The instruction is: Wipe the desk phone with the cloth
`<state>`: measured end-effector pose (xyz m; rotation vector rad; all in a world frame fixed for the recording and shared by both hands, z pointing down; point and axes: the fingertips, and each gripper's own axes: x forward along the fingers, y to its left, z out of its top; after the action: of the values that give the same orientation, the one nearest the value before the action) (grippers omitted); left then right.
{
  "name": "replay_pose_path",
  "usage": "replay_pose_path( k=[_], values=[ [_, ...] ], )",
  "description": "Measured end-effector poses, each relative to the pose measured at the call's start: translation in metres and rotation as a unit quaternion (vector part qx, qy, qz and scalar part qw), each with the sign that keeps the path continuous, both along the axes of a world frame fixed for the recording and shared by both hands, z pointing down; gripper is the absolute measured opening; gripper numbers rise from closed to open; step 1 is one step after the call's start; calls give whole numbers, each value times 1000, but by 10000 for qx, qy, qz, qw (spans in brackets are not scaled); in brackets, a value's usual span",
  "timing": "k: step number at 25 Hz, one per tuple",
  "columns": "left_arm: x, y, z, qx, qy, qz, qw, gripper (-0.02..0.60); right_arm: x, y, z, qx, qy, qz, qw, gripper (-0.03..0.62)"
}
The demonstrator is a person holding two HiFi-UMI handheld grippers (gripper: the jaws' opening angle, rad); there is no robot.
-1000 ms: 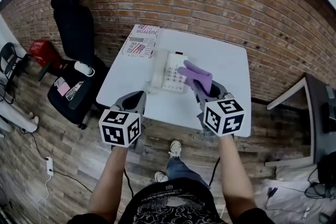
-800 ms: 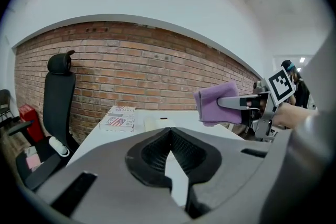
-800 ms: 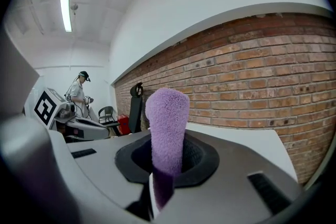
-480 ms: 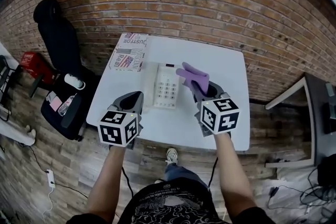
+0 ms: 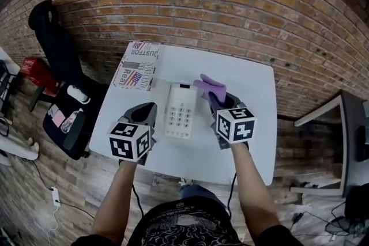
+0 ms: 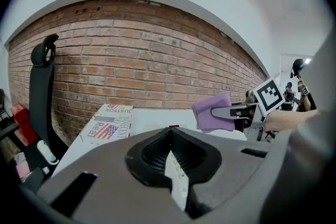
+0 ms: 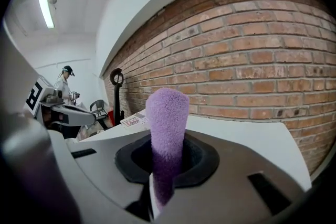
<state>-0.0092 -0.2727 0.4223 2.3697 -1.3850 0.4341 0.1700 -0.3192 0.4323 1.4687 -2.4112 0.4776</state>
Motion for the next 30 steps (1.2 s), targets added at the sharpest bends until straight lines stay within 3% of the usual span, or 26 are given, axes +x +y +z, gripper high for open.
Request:
replay_pose_path(
  k=[10, 19, 30],
  values=[
    [-3, -42, 20, -240, -52, -200, 9995, 6, -2, -48, 66, -653, 91, -25, 9978, 43],
    [-7, -46, 27, -325, -132, -271, 9990, 6, -20, -54, 81, -1007, -862, 29, 9912, 43],
    [-9, -33, 31, -368, -42, 77, 9993, 6, -24, -40, 86, -1130, -813, 256, 9899, 43]
  ],
)
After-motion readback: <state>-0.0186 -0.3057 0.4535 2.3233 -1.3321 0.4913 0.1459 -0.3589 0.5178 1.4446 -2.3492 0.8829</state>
